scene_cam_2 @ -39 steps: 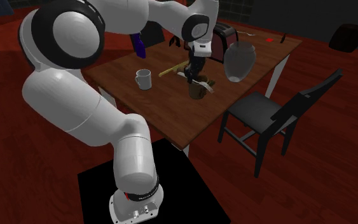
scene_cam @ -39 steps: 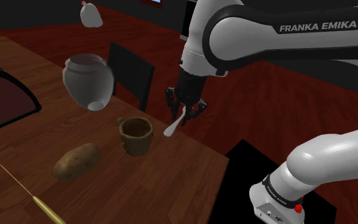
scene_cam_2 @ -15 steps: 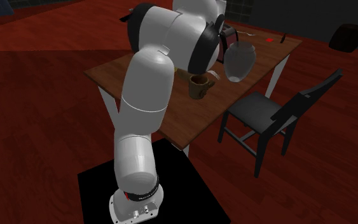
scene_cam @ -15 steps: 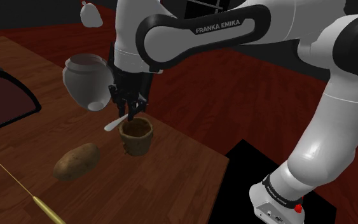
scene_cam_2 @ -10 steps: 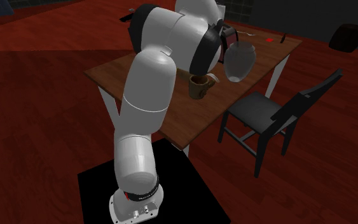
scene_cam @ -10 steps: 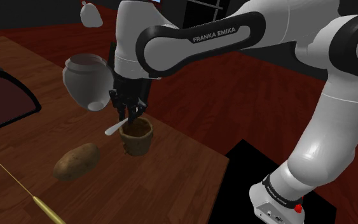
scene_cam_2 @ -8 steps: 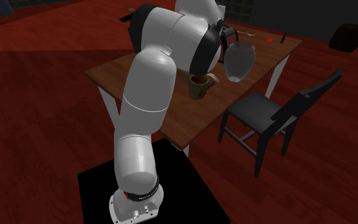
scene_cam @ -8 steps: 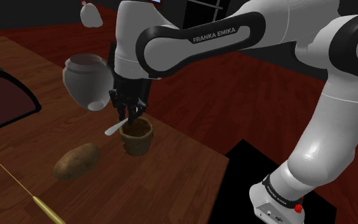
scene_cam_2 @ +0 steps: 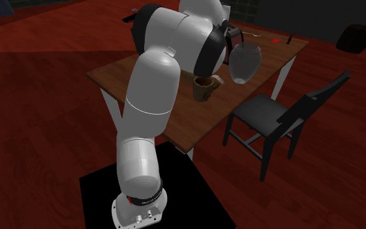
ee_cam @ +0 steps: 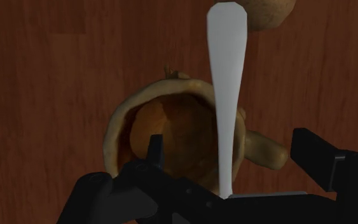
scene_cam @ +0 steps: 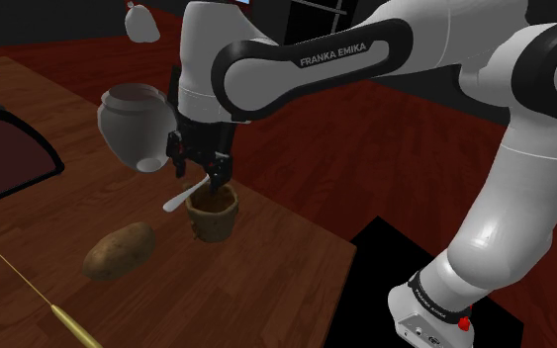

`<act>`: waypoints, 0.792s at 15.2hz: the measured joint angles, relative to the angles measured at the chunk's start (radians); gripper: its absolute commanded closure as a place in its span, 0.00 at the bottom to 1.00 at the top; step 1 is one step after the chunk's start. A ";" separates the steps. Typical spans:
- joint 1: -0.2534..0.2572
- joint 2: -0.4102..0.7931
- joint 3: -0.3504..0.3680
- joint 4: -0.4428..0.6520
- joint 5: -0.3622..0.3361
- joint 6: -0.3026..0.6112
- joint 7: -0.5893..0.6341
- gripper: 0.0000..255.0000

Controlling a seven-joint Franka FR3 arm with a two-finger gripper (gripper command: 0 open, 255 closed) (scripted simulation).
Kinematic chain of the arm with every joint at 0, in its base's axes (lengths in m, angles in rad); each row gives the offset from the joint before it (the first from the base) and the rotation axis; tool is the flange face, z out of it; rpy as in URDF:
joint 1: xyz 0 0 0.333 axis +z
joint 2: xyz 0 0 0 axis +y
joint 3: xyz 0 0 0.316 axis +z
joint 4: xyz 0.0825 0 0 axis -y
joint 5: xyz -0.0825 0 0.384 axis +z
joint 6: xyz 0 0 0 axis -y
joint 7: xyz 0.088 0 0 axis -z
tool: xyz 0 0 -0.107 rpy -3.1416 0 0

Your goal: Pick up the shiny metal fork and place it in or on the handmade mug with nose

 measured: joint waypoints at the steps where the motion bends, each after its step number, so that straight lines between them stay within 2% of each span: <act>1: 0.000 0.000 0.000 0.000 0.000 0.000 0.000 0.00; 5: -0.019 -0.034 0.015 0.071 0.031 -0.093 -0.022 0.00; 12: -0.026 -0.047 0.019 0.080 0.042 -0.112 -0.028 0.00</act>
